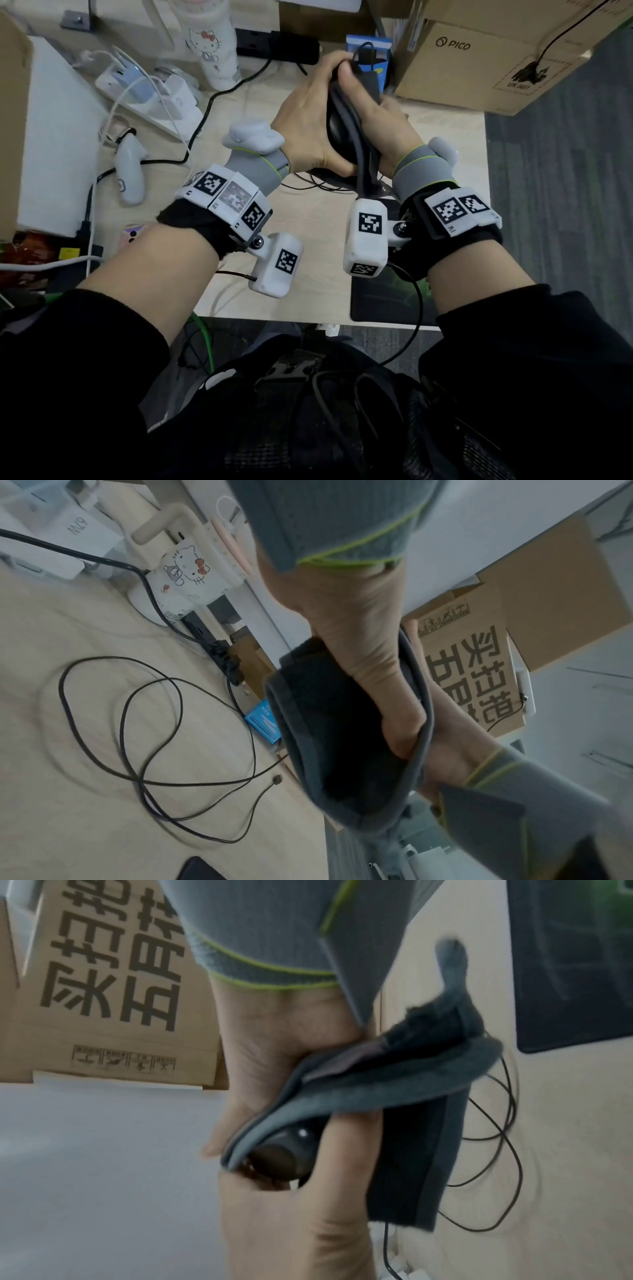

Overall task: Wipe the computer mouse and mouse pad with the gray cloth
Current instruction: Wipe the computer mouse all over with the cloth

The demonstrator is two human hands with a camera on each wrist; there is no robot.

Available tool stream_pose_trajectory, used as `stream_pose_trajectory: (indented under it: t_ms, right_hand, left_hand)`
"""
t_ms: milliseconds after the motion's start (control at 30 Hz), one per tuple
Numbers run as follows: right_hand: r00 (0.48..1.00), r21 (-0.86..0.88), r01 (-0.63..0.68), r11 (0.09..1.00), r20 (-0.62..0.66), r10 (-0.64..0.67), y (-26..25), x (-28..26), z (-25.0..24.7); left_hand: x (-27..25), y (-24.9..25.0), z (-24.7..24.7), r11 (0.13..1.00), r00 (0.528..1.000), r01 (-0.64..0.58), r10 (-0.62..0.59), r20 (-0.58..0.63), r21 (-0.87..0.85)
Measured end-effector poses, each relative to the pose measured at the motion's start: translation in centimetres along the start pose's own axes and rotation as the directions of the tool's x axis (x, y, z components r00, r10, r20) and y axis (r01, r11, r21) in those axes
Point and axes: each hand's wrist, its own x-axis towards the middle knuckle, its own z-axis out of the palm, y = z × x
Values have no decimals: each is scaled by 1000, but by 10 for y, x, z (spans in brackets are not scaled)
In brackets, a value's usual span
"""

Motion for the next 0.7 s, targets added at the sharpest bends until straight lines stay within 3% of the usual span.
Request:
stream_pose_trajectory:
  t_ms: [133, 233, 333, 433, 500, 700]
  right_hand:
    - [979, -150, -24, 988, -204, -7, -17, -2, -1]
    - [963, -156, -29, 987, -270, -14, -16, 1, -4]
    - [974, -87, 5, 996, -224, -25, -11, 0, -6]
    - [999, 90, 33, 995, -22, -31, -3, 1, -9]
    - [1000, 131, 8, 991, 28, -12, -1, 2, -7]
    - [983, -164, 16, 986, -179, -46, -12, 15, -2]
  left_hand:
    - [-3, 4, 2, 1000, 1000, 7, -7, 5, -31]
    - [-4, 6, 3, 998, 1000, 0, -1, -15, -65]
    - [-5, 5, 0, 993, 997, 25, -34, -73, -117]
    - [-5, 4, -3, 993, 996, 36, -45, -80, -114]
    - [-5, 4, -2, 994, 998, 33, -39, -57, -100]
    - [-6, 1, 7, 997, 1000, 18, -19, -15, -72]
